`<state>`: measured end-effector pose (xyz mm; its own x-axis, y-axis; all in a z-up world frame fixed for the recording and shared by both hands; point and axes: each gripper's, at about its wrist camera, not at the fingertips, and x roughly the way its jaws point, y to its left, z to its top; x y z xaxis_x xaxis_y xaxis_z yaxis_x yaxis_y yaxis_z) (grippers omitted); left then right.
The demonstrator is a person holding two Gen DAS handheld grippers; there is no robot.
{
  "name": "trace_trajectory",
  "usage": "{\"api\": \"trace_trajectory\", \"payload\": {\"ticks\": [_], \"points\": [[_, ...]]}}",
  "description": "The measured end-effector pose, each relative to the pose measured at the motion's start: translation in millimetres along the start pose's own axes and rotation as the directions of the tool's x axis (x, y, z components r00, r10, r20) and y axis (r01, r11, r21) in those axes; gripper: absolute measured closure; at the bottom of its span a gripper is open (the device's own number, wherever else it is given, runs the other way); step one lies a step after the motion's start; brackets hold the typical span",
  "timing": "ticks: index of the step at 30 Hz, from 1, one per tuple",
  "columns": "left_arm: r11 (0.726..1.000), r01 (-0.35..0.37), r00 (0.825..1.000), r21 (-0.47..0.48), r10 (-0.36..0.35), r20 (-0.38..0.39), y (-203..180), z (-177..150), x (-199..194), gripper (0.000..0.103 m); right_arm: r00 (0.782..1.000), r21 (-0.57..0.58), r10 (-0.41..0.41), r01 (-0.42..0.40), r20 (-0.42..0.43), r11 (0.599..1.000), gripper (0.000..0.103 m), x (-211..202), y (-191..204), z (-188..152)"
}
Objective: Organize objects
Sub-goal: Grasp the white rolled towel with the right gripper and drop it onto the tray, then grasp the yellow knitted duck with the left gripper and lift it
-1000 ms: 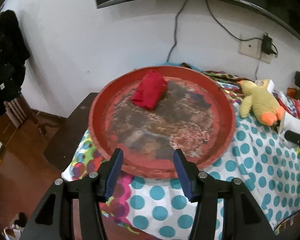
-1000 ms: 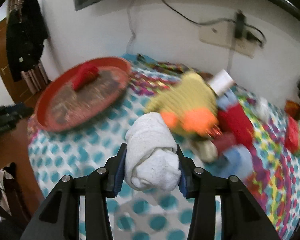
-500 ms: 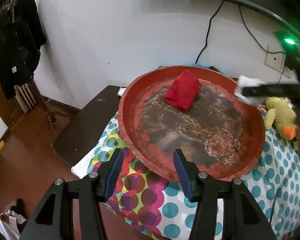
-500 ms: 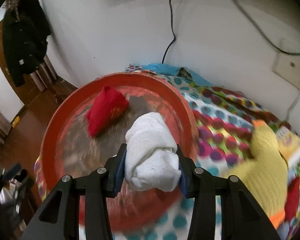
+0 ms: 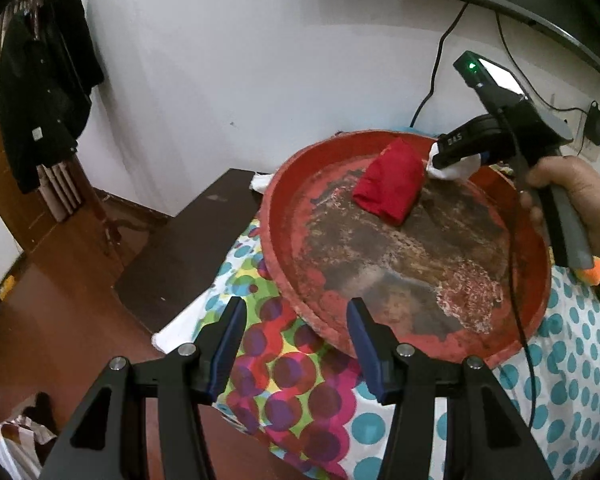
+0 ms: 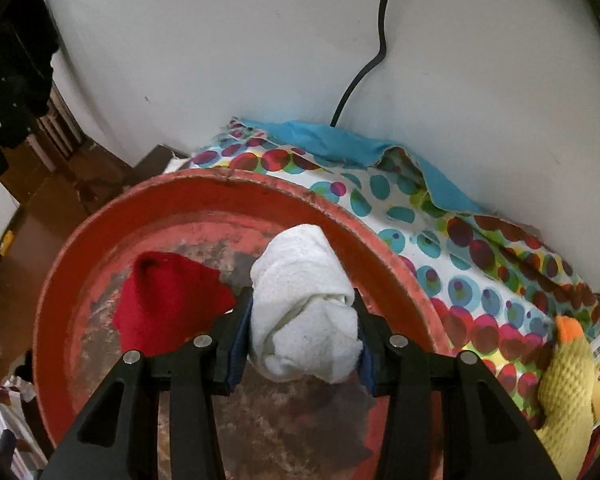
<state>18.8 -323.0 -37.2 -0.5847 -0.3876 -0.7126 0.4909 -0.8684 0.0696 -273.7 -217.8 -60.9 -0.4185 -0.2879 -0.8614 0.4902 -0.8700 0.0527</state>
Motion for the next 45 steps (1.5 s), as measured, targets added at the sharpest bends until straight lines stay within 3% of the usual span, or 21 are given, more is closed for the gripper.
{"api": "trace_trajectory", "payload": {"ticks": [9,12,17,22,24,28,33,37,42,45], "points": [[0.999,0.014,0.999,0.029,-0.014,-0.03,-8.8,-4.6,7.5,0.049,1.0,0.03,0.028,-0.028,0.0,0.999,0.052,-2.8,-4.4,-4.8],[1.0,0.017,0.999,0.019,-0.017,-0.028,-8.8,-4.2,7.2,0.049,1.0,0.025,0.012,-0.012,0.016,1.0,0.037,-10.4,-2.3,-5.3],[0.999,0.046,0.999,0.022,-0.045,-0.023,-14.3,-7.2,7.0,0.049,0.997,-0.032,-0.043,0.045,0.059,0.998,0.036,-34.8,1.0,-8.9],[0.998,0.053,0.999,0.043,-0.053,-0.009,-23.7,-9.7,1.4,0.049,0.993,0.007,-0.002,0.002,0.116,1.0,0.035,-80.2,-15.9,-28.8],[0.996,0.072,0.997,0.052,-0.072,-0.009,-29.0,-11.0,0.7,0.049,0.991,0.03,0.011,-0.015,0.133,0.999,0.034,-99.5,-29.1,-46.4],[0.993,0.091,0.995,0.077,-0.088,-0.039,-43.5,-17.4,4.6,0.049,0.99,0.055,-0.035,0.028,0.137,0.998,0.034,-132.1,-61.9,-89.5],[0.985,0.128,0.991,0.117,-0.123,-0.047,-64.0,-26.4,0.9,0.049,0.988,0.156,-0.066,0.044,0.138,0.987,0.034,-175.4,-126.9,-161.2],[0.974,0.14,0.99,0.179,-0.134,-0.045,-83.6,-33.7,-3.7,0.049,0.981,0.255,-0.141,0.105,0.13,0.961,0.034,-202.1,-188.0,-216.5],[0.96,0.16,0.987,0.228,-0.152,-0.053,-107.2,-47.2,-6.0,0.049,0.974,0.354,-0.199,0.151,0.104,0.923,0.034,-208.7,-246.1,-276.7],[0.95,0.144,0.99,0.276,-0.141,-0.029,-122.5,-54.9,-9.4,0.049,0.98,0.37,-0.17,0.122,0.101,0.921,0.034,-200.7,-255.8,-299.1]]}}
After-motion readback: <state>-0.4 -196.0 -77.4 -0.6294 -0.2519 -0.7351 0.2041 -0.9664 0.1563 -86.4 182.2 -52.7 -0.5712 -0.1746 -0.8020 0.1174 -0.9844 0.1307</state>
